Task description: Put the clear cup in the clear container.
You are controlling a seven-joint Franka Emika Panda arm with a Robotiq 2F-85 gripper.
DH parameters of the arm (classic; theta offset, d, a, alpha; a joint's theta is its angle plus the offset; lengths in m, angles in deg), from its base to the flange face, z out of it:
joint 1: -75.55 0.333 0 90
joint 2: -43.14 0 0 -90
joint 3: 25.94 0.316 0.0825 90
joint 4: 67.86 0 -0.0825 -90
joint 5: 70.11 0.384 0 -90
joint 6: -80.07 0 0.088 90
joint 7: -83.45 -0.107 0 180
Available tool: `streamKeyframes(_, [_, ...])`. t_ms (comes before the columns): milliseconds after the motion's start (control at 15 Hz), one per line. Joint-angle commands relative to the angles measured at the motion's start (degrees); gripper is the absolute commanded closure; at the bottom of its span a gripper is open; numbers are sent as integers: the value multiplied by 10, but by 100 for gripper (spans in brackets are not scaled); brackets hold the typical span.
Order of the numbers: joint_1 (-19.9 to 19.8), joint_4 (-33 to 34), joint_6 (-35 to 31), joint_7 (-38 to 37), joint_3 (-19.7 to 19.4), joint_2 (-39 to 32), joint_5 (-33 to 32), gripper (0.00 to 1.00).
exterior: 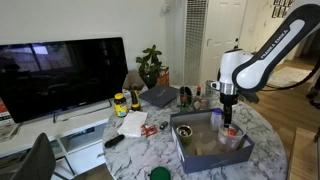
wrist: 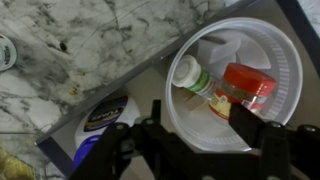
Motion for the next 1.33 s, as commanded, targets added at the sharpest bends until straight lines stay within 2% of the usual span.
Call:
streamKeyframes(0, [-23,26,-5,10,10,-35,-14,61])
streamKeyframes(333, [-39,41,25,9,13,-54,-20,99])
streamKeyframes(533, [-43,37,100,20,27,-11,5,100])
streamKeyframes(800, [-35,37,210,29,39,98,53,99])
streamKeyframes(1067, [-40,95,268,-5,1,180,92,99])
streamKeyframes(1200, [-34,127,341,18,-21,197,113,99])
streamKeyframes(1267, [-29,114,287,1,-12,177,89,96])
